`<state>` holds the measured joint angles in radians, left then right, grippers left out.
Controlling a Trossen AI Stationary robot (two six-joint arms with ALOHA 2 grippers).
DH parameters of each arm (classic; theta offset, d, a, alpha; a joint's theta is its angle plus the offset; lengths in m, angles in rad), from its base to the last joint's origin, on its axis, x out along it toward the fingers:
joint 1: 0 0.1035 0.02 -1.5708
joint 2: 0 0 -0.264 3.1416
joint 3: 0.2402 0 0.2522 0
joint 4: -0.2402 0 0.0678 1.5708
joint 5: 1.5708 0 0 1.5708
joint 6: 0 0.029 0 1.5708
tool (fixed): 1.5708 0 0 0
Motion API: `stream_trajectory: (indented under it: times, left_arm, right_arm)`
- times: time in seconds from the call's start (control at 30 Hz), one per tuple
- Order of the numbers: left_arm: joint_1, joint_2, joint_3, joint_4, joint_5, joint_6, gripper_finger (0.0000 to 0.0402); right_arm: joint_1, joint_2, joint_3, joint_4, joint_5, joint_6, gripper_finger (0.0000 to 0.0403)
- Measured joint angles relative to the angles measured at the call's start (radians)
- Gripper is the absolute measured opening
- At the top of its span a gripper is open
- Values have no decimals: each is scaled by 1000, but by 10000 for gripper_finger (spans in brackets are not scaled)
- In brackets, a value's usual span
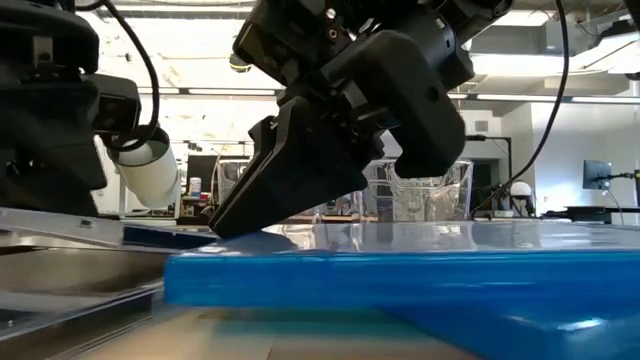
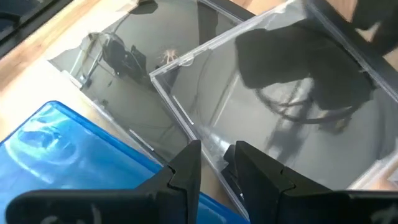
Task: Pick & place jewel cases by type
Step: Put the middle black CD case into the left transparent bin
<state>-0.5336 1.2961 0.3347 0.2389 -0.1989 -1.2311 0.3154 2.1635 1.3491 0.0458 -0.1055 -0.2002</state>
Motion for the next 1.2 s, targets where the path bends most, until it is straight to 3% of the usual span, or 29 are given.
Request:
stream_trajectory:
  times: [0.53, 0.97, 1.2]
  left_arm:
    - [-1, 0, 0, 9, -21, 20, 208]
    - [0, 1, -3, 41, -37, 66, 208]
    - [0, 1, -3, 32, -31, 70, 208]
  right_arm:
    - [-9, 1, 0, -1, 27, 10, 91]
    - [-26, 71, 6, 63, 33, 9, 91]
    - [-26, 67, 4, 71, 92, -14, 91]
